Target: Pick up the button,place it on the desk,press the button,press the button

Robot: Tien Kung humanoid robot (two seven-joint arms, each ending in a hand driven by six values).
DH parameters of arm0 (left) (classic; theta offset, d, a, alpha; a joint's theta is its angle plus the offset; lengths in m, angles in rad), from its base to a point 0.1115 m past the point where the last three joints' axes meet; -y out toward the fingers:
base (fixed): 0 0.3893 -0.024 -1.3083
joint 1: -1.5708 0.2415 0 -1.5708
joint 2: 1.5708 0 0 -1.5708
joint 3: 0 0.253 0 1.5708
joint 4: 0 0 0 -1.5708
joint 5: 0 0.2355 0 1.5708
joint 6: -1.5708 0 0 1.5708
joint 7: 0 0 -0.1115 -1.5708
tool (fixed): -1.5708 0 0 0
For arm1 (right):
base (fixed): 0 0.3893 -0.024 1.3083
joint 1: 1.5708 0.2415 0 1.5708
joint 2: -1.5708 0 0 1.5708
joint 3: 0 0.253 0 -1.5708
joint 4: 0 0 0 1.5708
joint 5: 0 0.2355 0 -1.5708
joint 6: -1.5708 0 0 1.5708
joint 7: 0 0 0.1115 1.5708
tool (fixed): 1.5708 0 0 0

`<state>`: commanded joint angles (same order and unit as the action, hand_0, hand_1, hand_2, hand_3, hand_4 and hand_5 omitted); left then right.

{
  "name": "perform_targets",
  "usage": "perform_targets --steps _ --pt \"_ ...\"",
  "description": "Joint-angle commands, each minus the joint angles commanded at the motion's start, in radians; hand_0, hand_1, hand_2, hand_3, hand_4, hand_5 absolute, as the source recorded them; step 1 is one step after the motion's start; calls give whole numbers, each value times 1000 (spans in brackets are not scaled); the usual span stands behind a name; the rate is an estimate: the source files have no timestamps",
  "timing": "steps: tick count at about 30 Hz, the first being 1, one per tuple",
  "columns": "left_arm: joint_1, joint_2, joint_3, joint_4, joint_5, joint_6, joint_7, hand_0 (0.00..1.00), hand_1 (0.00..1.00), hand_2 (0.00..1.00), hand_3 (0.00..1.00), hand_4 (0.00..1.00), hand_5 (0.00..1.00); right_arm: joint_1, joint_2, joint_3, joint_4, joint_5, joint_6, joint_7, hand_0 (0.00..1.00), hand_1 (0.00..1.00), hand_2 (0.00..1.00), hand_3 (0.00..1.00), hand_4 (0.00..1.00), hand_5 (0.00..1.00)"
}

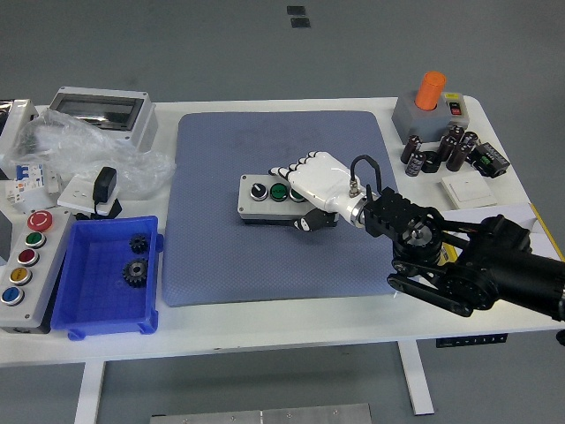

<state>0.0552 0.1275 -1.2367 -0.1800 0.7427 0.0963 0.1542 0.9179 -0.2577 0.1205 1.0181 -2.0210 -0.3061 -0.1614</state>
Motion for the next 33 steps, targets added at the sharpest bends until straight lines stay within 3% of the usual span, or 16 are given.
perform_targets --steps 4,5,16,17,23,33 --pt "0 0 -3 0 4 0 0 626 617 568 617 647 328 2 -1 4 0 6 20 -9 722 733 812 729 428 2" --pt "0 0 -3 0 3 0 0 626 617 568 617 647 327 3 -2 4 0 8 25 -10 720 737 832 880 508 2" --pt "1 0 -1 0 0 -1 -2 626 616 567 617 646 326 5 -1 5 0 8 48 -20 722 736 841 901 535 2" --pt "1 -1 -1 0 0 -1 -2 626 617 567 615 644 324 5 -1 5 0 9 48 -21 722 739 887 970 556 2" --pt "1 -1 -3 0 0 -2 -2 626 615 567 615 644 322 7 -4 9 4 16 49 -21 721 743 917 998 576 2" --pt "1 -2 -5 0 2 -3 -4 626 616 567 612 641 321 15 -10 16 18 35 47 -18 730 743 920 998 588 2"
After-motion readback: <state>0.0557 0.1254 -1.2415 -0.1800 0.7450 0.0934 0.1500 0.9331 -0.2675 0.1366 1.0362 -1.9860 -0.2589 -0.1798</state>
